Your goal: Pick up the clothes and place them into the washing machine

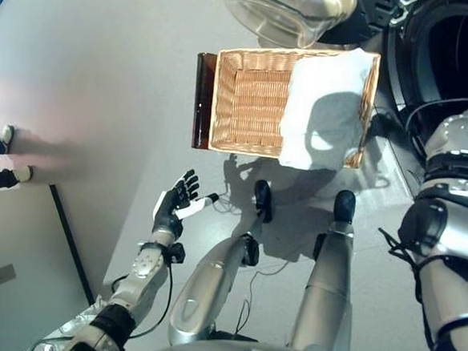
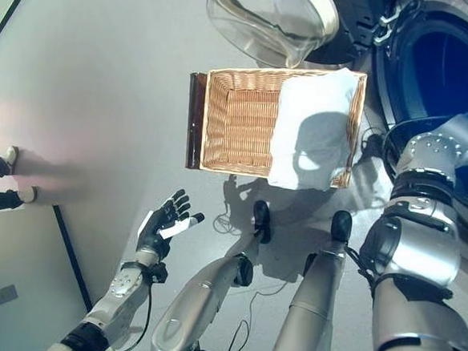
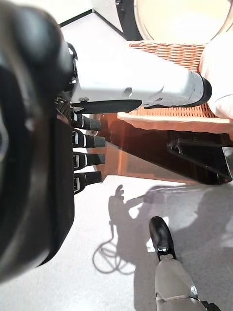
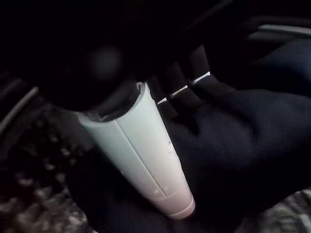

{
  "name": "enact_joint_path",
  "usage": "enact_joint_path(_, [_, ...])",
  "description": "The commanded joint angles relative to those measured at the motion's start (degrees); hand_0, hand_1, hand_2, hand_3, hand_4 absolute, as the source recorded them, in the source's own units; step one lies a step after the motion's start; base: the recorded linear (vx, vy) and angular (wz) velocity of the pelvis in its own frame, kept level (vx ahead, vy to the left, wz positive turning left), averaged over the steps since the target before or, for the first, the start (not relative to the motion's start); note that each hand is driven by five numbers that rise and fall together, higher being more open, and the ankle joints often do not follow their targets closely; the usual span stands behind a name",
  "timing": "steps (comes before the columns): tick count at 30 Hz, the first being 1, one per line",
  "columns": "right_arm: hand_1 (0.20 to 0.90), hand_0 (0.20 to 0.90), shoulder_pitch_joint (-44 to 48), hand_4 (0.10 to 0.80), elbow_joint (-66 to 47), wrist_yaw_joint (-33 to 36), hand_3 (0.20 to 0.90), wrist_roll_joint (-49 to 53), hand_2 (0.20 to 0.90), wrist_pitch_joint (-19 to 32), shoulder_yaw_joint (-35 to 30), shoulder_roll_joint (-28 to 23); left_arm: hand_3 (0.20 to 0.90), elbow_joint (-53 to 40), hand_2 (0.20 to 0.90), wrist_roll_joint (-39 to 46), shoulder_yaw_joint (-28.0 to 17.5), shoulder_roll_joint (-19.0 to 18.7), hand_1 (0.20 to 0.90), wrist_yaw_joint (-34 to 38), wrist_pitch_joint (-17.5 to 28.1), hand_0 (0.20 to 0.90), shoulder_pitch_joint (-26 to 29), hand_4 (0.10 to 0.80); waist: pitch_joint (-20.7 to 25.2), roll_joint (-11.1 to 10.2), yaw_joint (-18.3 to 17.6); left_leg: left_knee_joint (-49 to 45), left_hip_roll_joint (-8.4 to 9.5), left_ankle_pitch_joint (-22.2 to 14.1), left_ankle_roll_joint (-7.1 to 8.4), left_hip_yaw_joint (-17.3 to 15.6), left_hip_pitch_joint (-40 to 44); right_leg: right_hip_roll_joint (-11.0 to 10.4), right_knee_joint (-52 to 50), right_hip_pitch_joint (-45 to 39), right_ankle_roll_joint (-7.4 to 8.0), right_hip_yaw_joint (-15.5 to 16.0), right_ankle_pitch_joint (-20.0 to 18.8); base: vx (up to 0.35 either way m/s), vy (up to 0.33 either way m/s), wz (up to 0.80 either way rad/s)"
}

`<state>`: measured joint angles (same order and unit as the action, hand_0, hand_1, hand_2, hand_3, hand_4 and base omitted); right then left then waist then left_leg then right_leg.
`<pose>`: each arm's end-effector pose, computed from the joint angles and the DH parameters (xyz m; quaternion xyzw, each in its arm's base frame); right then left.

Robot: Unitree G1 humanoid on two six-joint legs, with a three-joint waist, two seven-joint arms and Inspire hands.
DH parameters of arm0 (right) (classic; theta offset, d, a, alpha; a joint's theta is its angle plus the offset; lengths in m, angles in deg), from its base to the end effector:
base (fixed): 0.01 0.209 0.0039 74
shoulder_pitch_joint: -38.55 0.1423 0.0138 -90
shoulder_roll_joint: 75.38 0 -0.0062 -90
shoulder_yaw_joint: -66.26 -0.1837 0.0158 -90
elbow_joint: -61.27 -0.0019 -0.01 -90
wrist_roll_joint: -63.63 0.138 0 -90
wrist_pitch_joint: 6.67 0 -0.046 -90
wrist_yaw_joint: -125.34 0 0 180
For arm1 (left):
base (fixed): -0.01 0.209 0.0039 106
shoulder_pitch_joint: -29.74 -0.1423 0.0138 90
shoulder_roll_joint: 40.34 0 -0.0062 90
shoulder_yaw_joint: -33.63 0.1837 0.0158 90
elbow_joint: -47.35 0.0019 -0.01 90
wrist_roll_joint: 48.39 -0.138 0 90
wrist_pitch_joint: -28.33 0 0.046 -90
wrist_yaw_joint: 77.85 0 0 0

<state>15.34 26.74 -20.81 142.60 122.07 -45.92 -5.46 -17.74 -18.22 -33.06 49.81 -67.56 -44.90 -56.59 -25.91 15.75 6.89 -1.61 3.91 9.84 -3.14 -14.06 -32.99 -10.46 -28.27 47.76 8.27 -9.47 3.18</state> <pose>0.3130 -0.3232 0.2669 0.6416 -0.3341 -0.4298 0.5404 0.1911 0.1526 -0.0190 -0.0764 0.1072 -0.0095 0.9913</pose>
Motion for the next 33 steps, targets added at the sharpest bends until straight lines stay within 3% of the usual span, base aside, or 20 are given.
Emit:
enact_joint_path(1, [0.381,0.381,5.03,0.429,-4.43,1.23,0.381,-8.41,0.381,2.22,7.08,-12.72,0.9,-4.5,0.9,0.08,0.56,-1.12,0.9,1.06,3.79,0.9,-3.11,0.8,2.08,9.63,-1.04,-7.17,-0.71,-4.72,5.62,0.81,-4.1,2.71,0.17,-2.0,-3.94,1.56,2.15,-0.001,0.008,-0.03])
enact_joint_path(2, [0.472,0.472,5.08,0.494,-4.05,1.76,0.472,-9.01,0.472,1.69,7.26,-12.94,0.9,-4.49,0.9,0.09,0.55,-1.18,0.9,1.13,3.76,0.9,-3.21,0.8,2.03,9.61,-1.04,-7.16,-0.85,-4.44,5.51,0.74,-4.22,2.81,0.17,-1.75,-3.99,1.56,1.71,0.0,0.0,0.0])
enact_joint_path(3, [0.9,0.9,5.3,0.8,-3.26,2.94,0.9,-9.81,0.9,1.2,7.54,-13.2,0.9,-4.47,0.9,0.06,0.53,-1.34,0.9,1.25,3.63,0.9,-3.3,0.8,2.14,9.58,-0.98,-7.14,-0.86,-4.51,5.48,0.71,-4.24,2.85,0.14,-1.69,-4.02,1.54,1.65,0.0,0.0,0.0])
enact_joint_path(23, [0.9,0.9,4.13,0.8,-5.89,5.92,0.9,-16.77,0.9,-1.76,10.12,-11.0,0.9,-4.61,0.9,0.27,-1.27,-1.58,0.9,2.38,3.4,0.9,-4.08,0.8,2.09,8.07,-1.1,-7.74,-1.18,-5.25,5.48,0.29,-4.3,3.11,0.45,-2.03,-4.19,1.68,1.43,-0.004,0.001,0.0])
enact_joint_path(29, [0.9,0.9,0.61,0.8,-6.62,6.52,0.9,-22.19,0.9,-4.71,10.91,-8.36,0.9,-4.78,0.9,0.2,-1.79,-1.61,0.9,2.32,3.72,0.9,-4.17,0.8,1.5,7.66,-1.07,-8.49,-1.54,-5.15,5.25,-0.05,-4.81,3.23,0.25,-1.74,-4.37,1.61,0.84,-0.008,0.002,0.0])
enact_joint_path(33, [0.9,0.9,-3.94,0.8,-7.86,9.04,0.9,-32.32,0.9,-9.04,12.87,-5.25,0.9,-5.52,0.9,-0.37,-2.66,-1.7,0.9,2.52,4.55,0.9,-4.15,0.8,0.95,7.36,-0.68,-8.74,-1.46,-5.48,5.08,-0.24,-4.84,3.2,0.42,-1.91,-4.37,1.59,0.95,-0.009,0.001,0.0])
